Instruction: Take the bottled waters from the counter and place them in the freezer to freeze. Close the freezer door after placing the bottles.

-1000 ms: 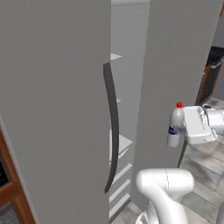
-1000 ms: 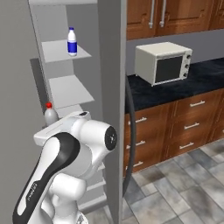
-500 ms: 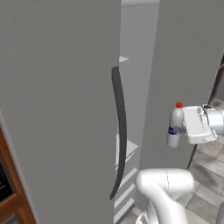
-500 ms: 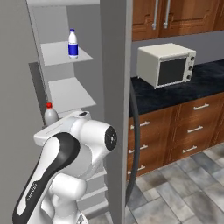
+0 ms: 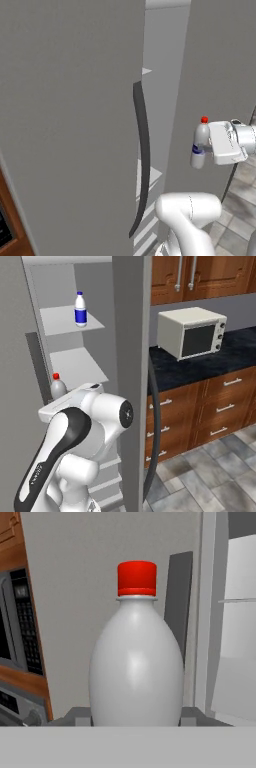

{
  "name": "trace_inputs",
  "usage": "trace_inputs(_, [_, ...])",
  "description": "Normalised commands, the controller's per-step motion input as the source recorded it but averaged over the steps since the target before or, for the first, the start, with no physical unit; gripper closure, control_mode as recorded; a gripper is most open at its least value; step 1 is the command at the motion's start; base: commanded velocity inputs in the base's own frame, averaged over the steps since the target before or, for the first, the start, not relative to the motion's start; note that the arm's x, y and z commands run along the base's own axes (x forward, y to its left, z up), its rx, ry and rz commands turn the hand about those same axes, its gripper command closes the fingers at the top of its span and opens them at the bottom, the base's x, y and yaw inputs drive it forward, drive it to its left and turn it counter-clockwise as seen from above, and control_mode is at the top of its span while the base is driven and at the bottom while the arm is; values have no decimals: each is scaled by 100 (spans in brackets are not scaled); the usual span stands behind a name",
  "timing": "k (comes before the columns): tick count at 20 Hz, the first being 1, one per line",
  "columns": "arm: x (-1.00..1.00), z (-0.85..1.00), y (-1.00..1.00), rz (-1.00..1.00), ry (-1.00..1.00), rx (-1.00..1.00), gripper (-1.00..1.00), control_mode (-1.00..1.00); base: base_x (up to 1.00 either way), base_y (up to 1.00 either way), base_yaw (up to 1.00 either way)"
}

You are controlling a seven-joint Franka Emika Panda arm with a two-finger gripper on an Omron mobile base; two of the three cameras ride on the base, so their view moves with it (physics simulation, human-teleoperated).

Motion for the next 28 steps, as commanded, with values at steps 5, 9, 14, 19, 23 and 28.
trace_inputs(5, [0,0,0,0,0,0,100,100,36,-16,0])
trace_inputs(9, [0,0,0,0,0,0,100,100,37,-8,0])
trace_inputs(14, [0,0,0,0,0,0,100,100,10,0,0])
trace_inputs(19, [0,0,0,0,0,0,100,100,1,0,0])
trace_inputs(23, [6,-6,1,-5,0,0,100,-100,0,0,0])
trace_inputs(28, [29,-17,33,-25,-2,0,100,-100,0,0,0])
